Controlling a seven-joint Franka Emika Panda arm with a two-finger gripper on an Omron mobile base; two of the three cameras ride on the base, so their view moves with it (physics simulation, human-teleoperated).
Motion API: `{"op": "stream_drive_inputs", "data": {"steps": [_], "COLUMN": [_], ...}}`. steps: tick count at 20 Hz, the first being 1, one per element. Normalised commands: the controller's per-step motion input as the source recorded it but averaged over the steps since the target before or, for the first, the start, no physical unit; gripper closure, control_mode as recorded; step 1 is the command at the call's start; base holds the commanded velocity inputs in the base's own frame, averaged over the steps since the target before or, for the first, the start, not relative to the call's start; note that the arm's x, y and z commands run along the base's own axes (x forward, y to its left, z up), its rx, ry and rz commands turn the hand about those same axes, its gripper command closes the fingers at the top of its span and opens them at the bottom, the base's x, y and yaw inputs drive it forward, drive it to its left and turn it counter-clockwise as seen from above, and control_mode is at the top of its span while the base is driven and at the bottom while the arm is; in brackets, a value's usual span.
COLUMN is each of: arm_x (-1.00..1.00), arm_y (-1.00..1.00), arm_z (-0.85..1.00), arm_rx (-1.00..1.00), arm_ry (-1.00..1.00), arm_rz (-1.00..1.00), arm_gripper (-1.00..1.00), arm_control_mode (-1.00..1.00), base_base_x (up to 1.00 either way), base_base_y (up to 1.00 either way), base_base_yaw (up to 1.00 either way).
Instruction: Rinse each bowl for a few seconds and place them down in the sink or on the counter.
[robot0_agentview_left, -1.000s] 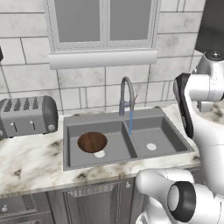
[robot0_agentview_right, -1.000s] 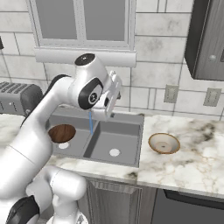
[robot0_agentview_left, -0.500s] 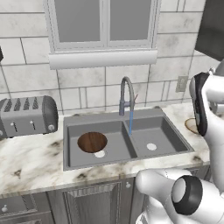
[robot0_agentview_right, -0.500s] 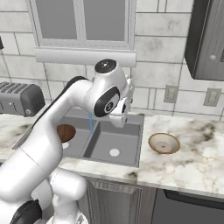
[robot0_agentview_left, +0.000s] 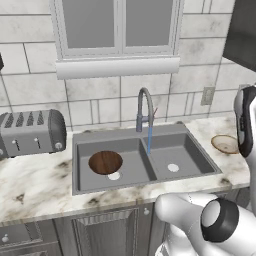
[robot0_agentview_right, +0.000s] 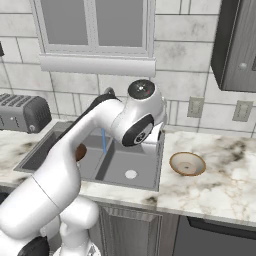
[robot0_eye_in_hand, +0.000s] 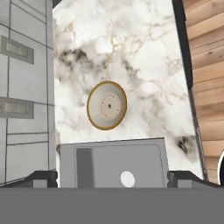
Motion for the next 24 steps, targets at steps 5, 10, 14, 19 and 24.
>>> {"op": "stream_drive_inputs", "data": {"steps": [5,10,14,19,24], "arm_x": [-0.11,-0.14,0.0,0.0,0.0], "arm_y": [-0.31,-0.12,-0.11,-0.06,-0.06], "arm_z": [-0.12,-0.14,-0.15,-0.18,-0.2], "arm_rx": [0.01,0.0,0.01,0.01,0.0], "arm_ry": [-0.03,-0.04,-0.02,-0.02,-0.03], "arm_rz": [0.04,0.0,0.03,0.03,0.02], "arm_gripper": [-1.0,-1.0,-1.0,-1.0,-1.0], "arm_control_mode": [-1.0,-1.0,-1.0,-1.0,-1.0], "base_base_x": [0.0,0.0,0.0,0.0,0.0], "base_base_y": [0.0,0.0,0.0,0.0,0.0], "base_base_yaw": [0.0,0.0,0.0,0.0,0.0]}}
